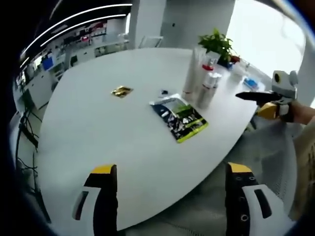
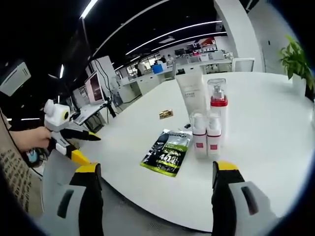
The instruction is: Arrange the skincare products in the storage area until every visible bottle or jar stands upright without overlapping.
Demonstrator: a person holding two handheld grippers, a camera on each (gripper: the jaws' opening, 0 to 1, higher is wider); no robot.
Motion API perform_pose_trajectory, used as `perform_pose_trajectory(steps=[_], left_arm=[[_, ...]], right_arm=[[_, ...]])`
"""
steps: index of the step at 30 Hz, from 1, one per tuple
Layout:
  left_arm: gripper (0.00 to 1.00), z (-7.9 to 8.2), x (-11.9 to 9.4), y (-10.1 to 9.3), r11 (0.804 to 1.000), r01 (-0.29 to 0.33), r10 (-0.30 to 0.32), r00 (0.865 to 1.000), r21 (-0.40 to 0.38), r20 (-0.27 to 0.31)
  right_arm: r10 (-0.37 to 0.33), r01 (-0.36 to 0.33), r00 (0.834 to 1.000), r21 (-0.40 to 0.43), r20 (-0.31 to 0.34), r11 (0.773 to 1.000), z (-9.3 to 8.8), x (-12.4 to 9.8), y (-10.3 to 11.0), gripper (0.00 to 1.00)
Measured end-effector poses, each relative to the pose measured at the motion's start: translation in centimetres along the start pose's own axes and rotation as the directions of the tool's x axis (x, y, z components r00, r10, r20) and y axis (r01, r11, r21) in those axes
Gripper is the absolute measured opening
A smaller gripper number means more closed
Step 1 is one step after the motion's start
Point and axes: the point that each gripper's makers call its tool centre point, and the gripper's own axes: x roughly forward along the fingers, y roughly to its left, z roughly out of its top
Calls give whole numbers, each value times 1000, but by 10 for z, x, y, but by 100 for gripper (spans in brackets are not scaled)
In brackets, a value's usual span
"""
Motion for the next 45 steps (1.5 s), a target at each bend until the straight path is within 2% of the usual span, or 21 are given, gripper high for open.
perform_pose_trajectory(steps=[4,15,23,27,34,37,45], left_arm=[[89,6,6,-3,1000,10,-10,1000,10,-6],[87,36,25,-6,996,29,-25,998,86,-49],[85,66,40,-9,993,55,-49,997,100,-59],[84,80,52,-8,987,61,-51,996,148,-75],[79,107,74,-2,982,59,-45,996,178,-82],[75,116,85,0,972,61,-40,995,228,-93],[66,135,124,0,952,95,-62,991,290,-122]], right_arm=[[-5,5,1000,-2,5,1000,1,0,-1,93],[1,-4,1000,-106,-24,994,-3,0,7,93],[-5,5,1000,-79,-2,997,0,-2,3,92],[-6,6,1000,-75,0,997,0,-3,2,92],[-21,21,1000,-62,8,998,1,-5,-1,92],[-30,31,999,-54,12,998,2,-5,-3,92],[-52,52,999,-49,2,997,1,-4,-7,91]])
